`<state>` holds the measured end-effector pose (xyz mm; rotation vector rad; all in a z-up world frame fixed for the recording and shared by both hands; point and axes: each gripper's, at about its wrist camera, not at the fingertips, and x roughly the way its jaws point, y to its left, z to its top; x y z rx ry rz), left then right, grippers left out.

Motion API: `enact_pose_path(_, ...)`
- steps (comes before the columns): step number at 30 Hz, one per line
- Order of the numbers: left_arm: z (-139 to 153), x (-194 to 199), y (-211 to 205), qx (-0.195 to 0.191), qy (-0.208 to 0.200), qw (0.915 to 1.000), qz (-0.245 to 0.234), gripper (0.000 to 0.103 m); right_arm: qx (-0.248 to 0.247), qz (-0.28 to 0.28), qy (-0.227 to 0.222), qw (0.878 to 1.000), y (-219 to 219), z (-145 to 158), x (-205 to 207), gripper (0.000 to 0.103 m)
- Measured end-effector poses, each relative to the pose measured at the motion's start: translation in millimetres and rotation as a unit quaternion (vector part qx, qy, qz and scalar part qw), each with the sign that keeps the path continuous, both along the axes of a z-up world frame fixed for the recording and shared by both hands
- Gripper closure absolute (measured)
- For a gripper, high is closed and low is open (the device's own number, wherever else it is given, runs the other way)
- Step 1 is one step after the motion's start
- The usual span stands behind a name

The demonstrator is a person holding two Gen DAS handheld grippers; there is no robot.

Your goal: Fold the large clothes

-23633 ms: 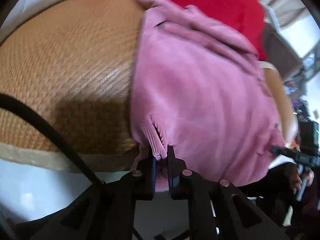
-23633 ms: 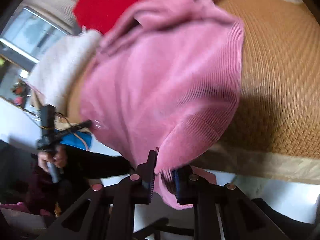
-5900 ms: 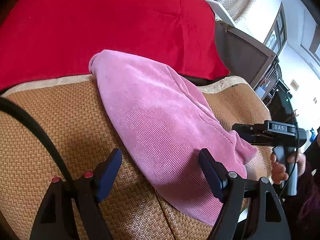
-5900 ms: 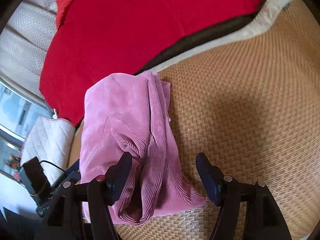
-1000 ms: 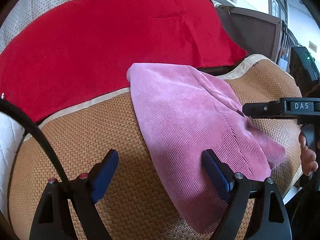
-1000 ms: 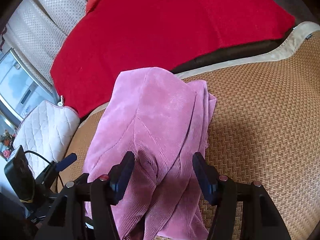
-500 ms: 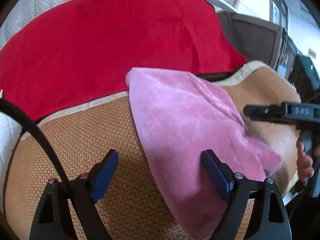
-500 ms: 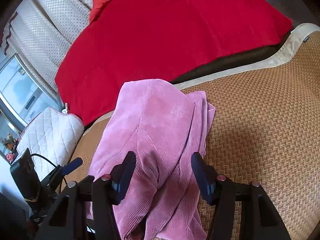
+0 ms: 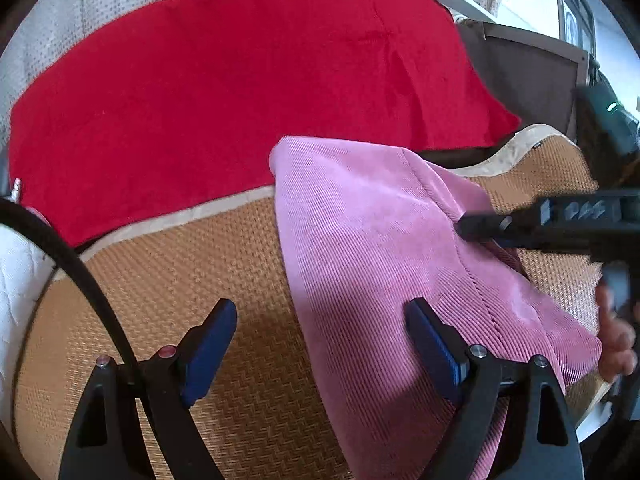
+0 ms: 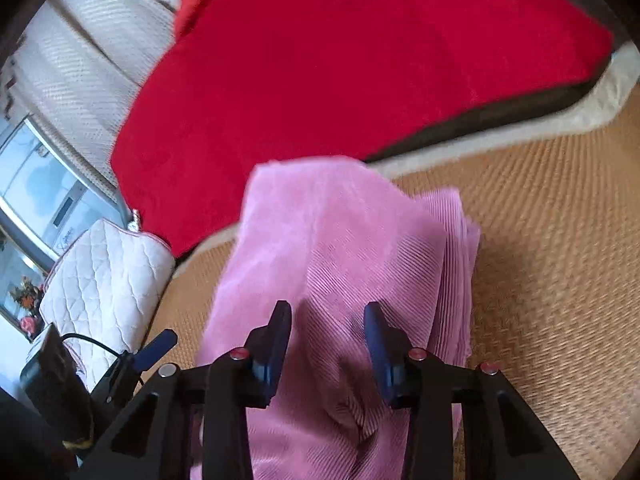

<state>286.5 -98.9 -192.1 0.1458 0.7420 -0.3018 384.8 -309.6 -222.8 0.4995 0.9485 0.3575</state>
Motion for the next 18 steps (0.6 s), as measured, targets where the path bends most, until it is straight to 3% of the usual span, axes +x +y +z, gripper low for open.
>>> enact_pose_path(6,5.2,6.0,13.3,-0.048,0.017,0.9987,0.003,0.015,0.033,0.005,0.001,0.999,-12.1,2.2,-7.6,0.061)
enact_pose_path(9,10.4,5.2,25.4,-0.081,0.021,0.9964,0.009,0.015,0.051,-0.008,-0.008,0.999,-27.4,9.9,-18.6,0.043)
enact_pose_path(13,15.0,7.3,43.3,-0.134,0.032,0.9904,0.008,0.015,0.071,-0.019,-0.024,0.997,-51.2,17.4,-36.5,0.032)
enact_pose_path(18,16.9,6.3,49.0,-0.134,0.028,0.9906,-0.002,0.015,0.105,-0.034,-0.005,0.994,-78.0,10.5,-37.2,0.031)
